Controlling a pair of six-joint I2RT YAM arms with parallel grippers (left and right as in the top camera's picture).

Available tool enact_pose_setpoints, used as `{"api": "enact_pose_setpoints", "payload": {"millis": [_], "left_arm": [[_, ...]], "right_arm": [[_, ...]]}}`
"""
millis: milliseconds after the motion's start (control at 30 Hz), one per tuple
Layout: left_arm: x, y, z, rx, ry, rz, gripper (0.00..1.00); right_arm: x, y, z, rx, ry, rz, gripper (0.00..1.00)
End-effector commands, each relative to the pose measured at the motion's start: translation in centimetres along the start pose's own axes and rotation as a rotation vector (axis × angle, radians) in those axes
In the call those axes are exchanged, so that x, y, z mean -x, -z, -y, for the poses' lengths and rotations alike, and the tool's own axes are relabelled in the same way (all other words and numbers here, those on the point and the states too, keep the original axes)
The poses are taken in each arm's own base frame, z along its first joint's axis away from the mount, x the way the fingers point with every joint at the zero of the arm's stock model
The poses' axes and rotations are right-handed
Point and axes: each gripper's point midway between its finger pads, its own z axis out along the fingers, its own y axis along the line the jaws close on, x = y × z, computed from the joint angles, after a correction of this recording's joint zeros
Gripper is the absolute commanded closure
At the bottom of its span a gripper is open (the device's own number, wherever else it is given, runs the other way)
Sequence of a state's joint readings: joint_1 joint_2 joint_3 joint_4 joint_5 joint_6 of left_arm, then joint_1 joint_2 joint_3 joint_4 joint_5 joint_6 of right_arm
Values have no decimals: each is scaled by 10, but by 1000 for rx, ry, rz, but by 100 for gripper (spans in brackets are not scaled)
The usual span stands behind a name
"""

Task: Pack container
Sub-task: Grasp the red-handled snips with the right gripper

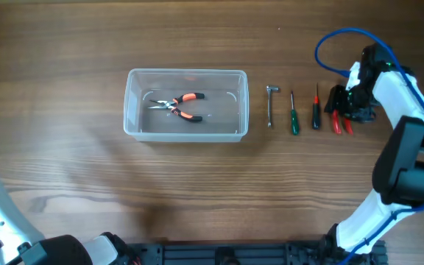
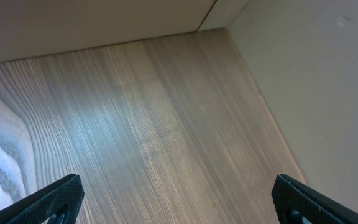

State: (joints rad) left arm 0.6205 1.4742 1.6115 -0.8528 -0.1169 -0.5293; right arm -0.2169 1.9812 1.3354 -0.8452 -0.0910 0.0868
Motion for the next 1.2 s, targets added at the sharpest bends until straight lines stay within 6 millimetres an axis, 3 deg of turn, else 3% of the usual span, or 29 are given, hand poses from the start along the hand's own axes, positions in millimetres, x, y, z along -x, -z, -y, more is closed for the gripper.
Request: {"api": "enact_pose_setpoints", "payload": {"millis": [0,100,167,467,667,733,800,900,933,1000,1033,1067,1133,1167], "left_arm": [[4,3,2,-13,14,7,0],[4,3,2,-13,14,7,0],[4,3,2,-13,14,7,0],[4,3,2,-13,14,7,0],[4,3,2,-13,14,7,0],[4,3,2,-13,14,7,0],[4,3,2,-13,14,7,0],[4,3,2,-13,14,7,0],[4,3,2,-13,14,7,0],[4,3,2,-13,14,7,0],[4,3,2,-13,14,7,0],[4,3,2,-13,14,7,0],[4,3,2,-13,14,7,0],[4,3,2,-13,14,7,0]], "right_arm": [[-3,-15,-2,15,-17,-30,46],[-2,-19,-2,15,-17,-30,63],[-1,-20,-2,15,-16,-26,65],[1,-21,-1,9,-17,-21,94],[0,-19,3,-13,-20,-26,96],[1,-8,6,-35,-22,-35,96],[11,17,3,-31,-19,-5,96],[43,94,-31,87,16,143,96],[55,136,-59,189,59,230,96],[63,196,-103,312,152,365,96],[62,241,-136,366,240,476,95],[56,271,-164,394,336,563,96],[34,311,-219,442,569,696,96],[13,323,-255,468,729,748,96]]}}
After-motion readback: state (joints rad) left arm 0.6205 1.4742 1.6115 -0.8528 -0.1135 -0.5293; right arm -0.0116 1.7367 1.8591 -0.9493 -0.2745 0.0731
